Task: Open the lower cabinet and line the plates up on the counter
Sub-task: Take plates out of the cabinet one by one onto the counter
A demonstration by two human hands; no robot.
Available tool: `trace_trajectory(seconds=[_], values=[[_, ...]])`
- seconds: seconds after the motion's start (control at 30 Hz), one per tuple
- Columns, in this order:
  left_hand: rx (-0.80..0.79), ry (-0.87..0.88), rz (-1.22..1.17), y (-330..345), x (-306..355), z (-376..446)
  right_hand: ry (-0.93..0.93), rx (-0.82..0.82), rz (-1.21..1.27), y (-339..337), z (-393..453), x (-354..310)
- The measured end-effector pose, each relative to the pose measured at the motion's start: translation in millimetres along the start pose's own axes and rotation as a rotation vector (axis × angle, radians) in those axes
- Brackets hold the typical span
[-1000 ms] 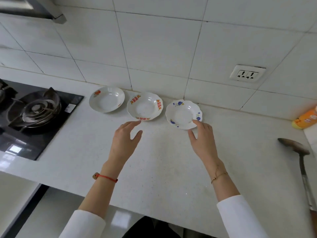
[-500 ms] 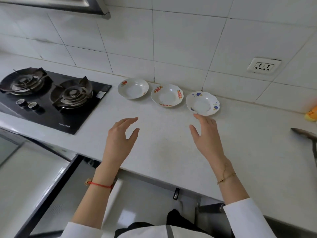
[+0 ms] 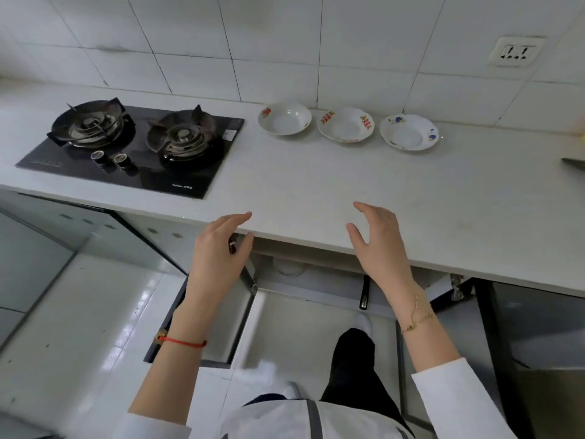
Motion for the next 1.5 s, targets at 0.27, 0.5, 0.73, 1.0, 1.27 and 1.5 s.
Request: trace_trajectory(seconds=[0.27, 0.5, 0.73, 1.0, 1.27, 1.5], values=[[0.016, -0.046, -0.034, -32, -30, -49, -0.007, -0.059, 0.004, 18, -50, -35], [0.04, -0.107, 0.008, -28, -41, -68, -0.031, -0.107, 0.007, 30, -58, -34], [0.067, -0.168, 0.012, -7, -44, -75, -0.046, -0.166, 0.013, 37, -54, -14], [-0.004, -0.296, 0.003, 42, -63, -74, -0.036, -0.285, 0.027, 73, -50, 16], [-0.037, -0.392, 0.01, 132, -141, -43, 0.025, -0.349, 0.08, 171, -36, 78], [-0.121, -0.455, 0.001, 264, -249, -9, 0.094, -0.395, 0.067, 303, -20, 175]])
Point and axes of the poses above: each hand's wrist, its own z-axis towards the middle knuckle, its own y-axis out of the palm, x = y × z, the point moved 3 cm from there along z, towards the middle knuckle, and after that the axes turned 5 degrees about -y, right-handed, at the moved point
